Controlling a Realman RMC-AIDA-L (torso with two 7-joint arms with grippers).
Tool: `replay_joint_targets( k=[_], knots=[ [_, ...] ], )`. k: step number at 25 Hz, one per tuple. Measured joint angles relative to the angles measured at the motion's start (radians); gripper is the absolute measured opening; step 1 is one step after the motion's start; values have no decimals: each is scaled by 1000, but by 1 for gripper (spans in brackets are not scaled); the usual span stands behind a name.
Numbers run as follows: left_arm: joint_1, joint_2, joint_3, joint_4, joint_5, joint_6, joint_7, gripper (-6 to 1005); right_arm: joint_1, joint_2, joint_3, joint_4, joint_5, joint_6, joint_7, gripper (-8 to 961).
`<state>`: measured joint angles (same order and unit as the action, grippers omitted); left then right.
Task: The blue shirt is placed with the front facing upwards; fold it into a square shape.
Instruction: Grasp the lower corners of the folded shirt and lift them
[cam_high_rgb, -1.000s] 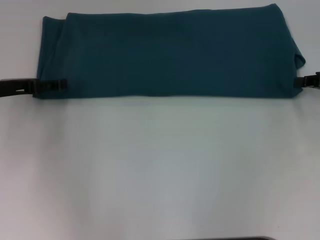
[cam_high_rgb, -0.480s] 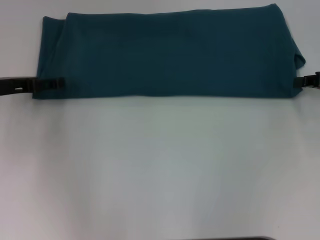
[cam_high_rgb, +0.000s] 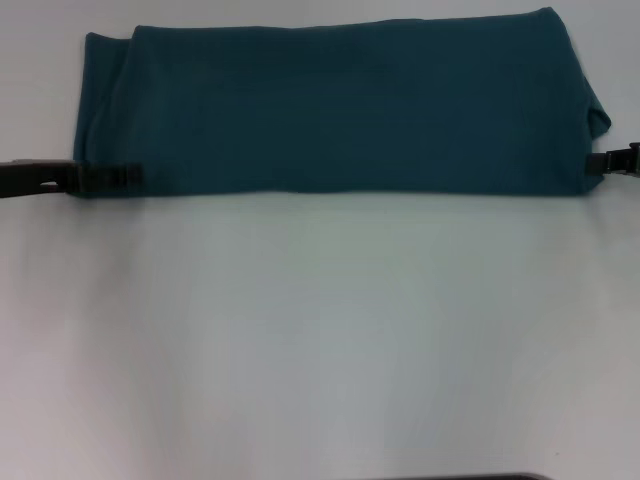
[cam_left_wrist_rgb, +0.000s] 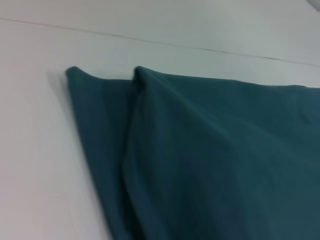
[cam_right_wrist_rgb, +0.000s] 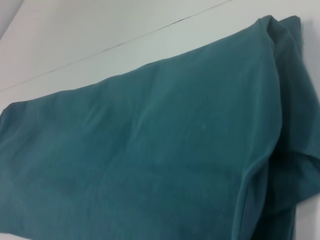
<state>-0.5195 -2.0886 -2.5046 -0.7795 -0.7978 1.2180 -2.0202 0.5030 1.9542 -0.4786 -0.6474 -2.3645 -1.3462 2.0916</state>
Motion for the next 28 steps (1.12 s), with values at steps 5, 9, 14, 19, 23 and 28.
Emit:
replay_joint_targets(
  k=[5,9,14,19,23,28],
  knots=[
    [-5,2,0,-2,-2,34,3,946,0,0,0,0,0,-1,0,3],
    [-7,2,0,-3,-2,23,4,946,0,0,0,0,0,-2,-1,3],
    [-4,4,0,-3,-2,1,5,946,0,1,0,0,0,-2,-3,3],
    [-4,5,0,-3,-1,0,5,945,0,1,0,0,0,-2,-3,3],
    [-5,6,0,-2,0,-4,3,929,0,2,0,0,1,-2,-3,3],
    [-8,5,3,-1,32,-18,-4,847,0,2,0,0,3,-3,-4,3]
  ],
)
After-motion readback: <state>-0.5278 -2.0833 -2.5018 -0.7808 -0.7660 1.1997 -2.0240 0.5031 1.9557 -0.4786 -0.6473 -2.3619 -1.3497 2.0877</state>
